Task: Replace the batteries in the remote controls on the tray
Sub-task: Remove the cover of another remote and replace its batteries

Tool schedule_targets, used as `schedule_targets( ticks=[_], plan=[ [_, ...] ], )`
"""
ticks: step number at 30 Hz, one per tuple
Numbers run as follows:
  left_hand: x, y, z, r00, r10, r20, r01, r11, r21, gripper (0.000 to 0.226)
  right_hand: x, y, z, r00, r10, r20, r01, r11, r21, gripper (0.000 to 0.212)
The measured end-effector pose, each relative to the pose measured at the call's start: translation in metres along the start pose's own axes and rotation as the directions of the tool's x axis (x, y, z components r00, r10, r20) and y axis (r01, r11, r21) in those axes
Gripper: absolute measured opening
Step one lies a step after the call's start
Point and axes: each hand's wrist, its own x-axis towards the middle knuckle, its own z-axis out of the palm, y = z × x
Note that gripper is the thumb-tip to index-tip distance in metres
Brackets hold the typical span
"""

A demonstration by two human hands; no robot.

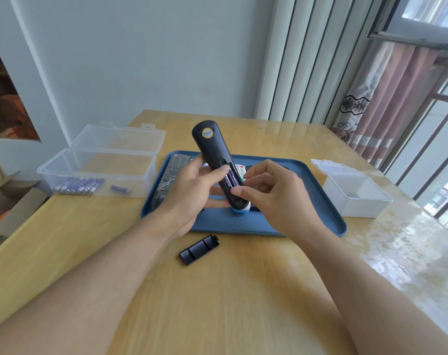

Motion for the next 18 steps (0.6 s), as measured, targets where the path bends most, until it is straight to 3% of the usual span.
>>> schedule_targets(
  ticks=[9,13,18],
  plan=[
    [0.0008,-0.0019,-0.0032,0.998,-0.012,0.060,0.008,0.998,0.070,0.016,-0.0006,0.0004,0.0007,0.995,0.047,0.087,-0.057,0.992,0.109,0.032],
    [0.0025,-0.0027,-0.0044,0.994,-0.018,0.103,0.012,0.998,0.059,0.021,-0.0017,-0.0001,0.0011,0.997,0.059,0.046,-0.066,0.986,0.154,0.032],
    [0.0019,-0.0012,-0.0026,0.999,0.011,-0.037,-0.011,1.000,0.004,0.017,-0.0015,-0.0040,0.0009,0.998,0.045,0.040,-0.051,0.987,0.150,0.020]
  ],
)
